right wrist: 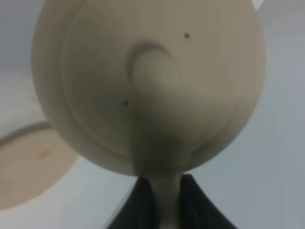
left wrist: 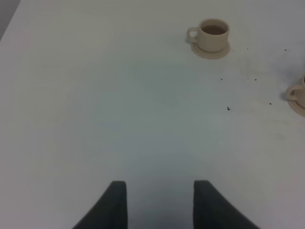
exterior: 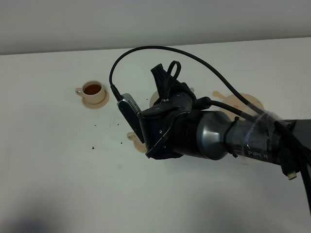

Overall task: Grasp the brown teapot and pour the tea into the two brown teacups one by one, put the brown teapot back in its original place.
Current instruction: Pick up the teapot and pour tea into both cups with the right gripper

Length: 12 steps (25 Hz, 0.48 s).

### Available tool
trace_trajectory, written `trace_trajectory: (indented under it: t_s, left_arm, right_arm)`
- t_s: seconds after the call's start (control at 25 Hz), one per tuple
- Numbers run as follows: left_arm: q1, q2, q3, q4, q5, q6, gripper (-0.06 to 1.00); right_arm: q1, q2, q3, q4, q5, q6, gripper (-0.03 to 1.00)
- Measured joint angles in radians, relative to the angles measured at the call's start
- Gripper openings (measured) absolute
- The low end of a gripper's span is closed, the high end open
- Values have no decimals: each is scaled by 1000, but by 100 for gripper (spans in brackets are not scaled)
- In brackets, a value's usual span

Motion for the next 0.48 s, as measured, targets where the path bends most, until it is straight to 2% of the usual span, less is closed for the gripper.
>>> trace_trajectory:
  t_s: [0.48]
  left_arm:
    - [0, 0, 0, 0, 0, 0, 38]
  right_arm:
    - [-20, 0, -23, 146, 16, 104, 12]
